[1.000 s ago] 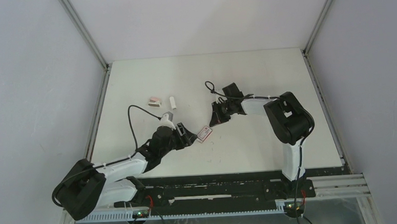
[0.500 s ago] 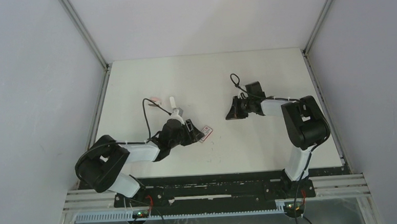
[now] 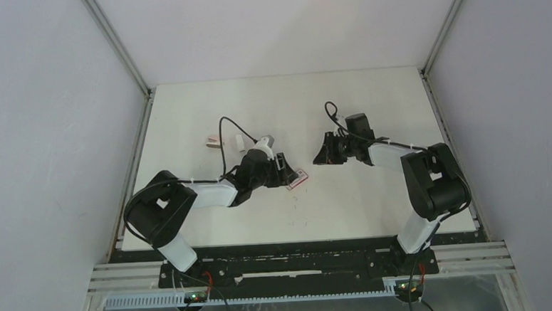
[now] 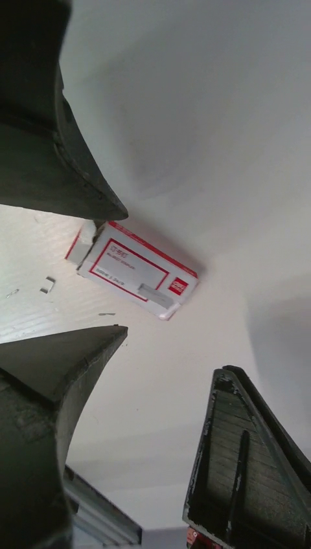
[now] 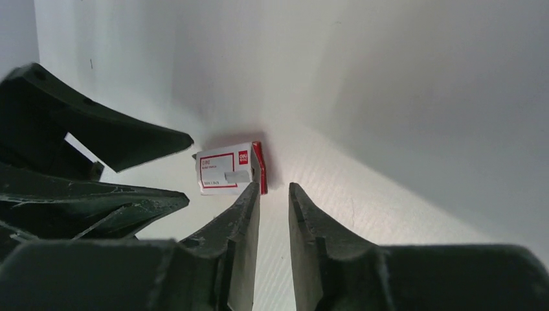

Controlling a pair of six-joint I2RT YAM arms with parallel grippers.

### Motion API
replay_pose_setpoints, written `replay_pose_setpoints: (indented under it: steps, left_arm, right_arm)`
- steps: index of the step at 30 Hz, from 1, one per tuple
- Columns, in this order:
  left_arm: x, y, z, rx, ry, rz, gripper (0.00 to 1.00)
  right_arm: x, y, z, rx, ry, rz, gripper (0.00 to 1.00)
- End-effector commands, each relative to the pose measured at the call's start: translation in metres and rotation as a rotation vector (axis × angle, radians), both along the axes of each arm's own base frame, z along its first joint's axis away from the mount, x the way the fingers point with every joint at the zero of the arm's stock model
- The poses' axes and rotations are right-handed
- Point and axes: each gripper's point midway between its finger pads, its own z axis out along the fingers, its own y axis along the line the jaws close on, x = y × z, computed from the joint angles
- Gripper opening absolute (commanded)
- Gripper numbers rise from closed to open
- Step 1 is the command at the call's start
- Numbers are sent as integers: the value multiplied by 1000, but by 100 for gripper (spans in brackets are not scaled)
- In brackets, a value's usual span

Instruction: Load the staples into the stapler

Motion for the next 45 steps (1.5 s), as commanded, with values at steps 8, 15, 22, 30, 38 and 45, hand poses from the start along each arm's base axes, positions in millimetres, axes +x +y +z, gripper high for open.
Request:
replay_pose_setpoints:
  steps: [8, 15, 22, 30, 38, 45]
  left_arm:
    - [7, -10, 0, 496, -282, -413, 76]
    - [7, -21, -15, 538, -299, -530, 78]
    - [-4, -26, -25, 565, -303, -635, 63]
    - [-14, -30, -28, 545, -308, -690, 44]
    - [-16, -30, -27, 534, -323, -700, 41]
    - [-15, -29, -26, 540, -329, -699, 41]
  right_arm:
    - [9, -11, 35, 49, -137, -57, 35]
    - [7, -15, 38, 41, -156, -67, 38]
    - [8, -16, 36, 44, -145, -72, 38]
    - [-1, -9, 31, 113, -53, -65, 38]
    - [-13, 4, 6, 126, 80, -37, 34]
    - [-17, 20, -7, 110, 138, 29, 28]
